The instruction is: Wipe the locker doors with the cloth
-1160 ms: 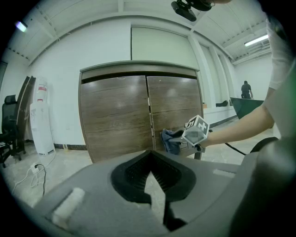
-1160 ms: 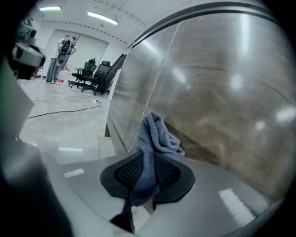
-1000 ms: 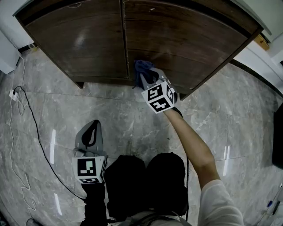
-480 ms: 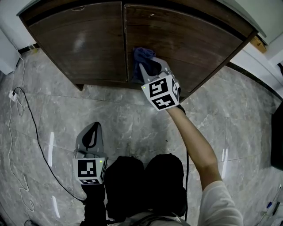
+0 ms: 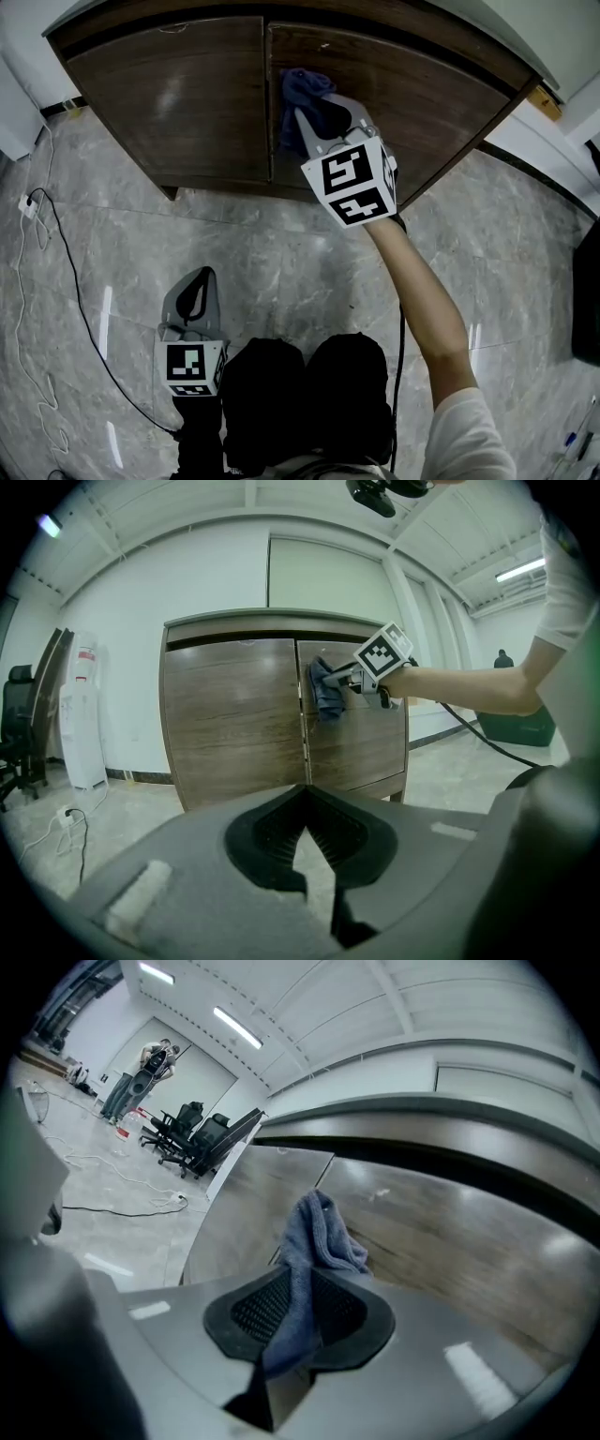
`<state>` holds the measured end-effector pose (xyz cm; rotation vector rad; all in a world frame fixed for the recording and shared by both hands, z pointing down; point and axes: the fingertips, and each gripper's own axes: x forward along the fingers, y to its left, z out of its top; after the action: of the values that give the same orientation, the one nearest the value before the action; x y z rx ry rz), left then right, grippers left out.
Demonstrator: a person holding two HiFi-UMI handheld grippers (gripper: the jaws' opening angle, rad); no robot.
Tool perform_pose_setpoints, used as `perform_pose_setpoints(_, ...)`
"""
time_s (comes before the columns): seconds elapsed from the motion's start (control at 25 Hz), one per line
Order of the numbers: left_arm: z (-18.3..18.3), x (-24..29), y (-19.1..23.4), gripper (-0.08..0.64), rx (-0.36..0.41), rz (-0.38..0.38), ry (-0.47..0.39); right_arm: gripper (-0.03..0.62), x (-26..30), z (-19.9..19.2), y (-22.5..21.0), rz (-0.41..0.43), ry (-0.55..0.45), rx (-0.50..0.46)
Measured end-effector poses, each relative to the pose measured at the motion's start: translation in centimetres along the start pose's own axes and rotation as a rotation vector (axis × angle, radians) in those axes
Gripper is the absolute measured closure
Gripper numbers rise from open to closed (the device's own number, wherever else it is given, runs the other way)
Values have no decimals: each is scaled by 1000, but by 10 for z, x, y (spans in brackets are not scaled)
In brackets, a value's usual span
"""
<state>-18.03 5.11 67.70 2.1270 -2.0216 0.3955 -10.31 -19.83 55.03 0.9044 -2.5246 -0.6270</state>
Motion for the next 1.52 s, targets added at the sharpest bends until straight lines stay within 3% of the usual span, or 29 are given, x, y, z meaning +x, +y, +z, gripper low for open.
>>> perform_pose_setpoints(0.72, -2, -2, 2, 557, -5, 4, -1, 520, -5, 82, -38, -73, -127, -11)
perform_pose_setpoints(1.04, -6, -5, 5, 557, -2, 8, 4, 520, 5, 50, -12, -71, -105, -22)
perform_pose_setpoints(1.52, -12, -6, 12, 558, -9, 18, 19, 520, 37, -47, 60, 8, 22, 26)
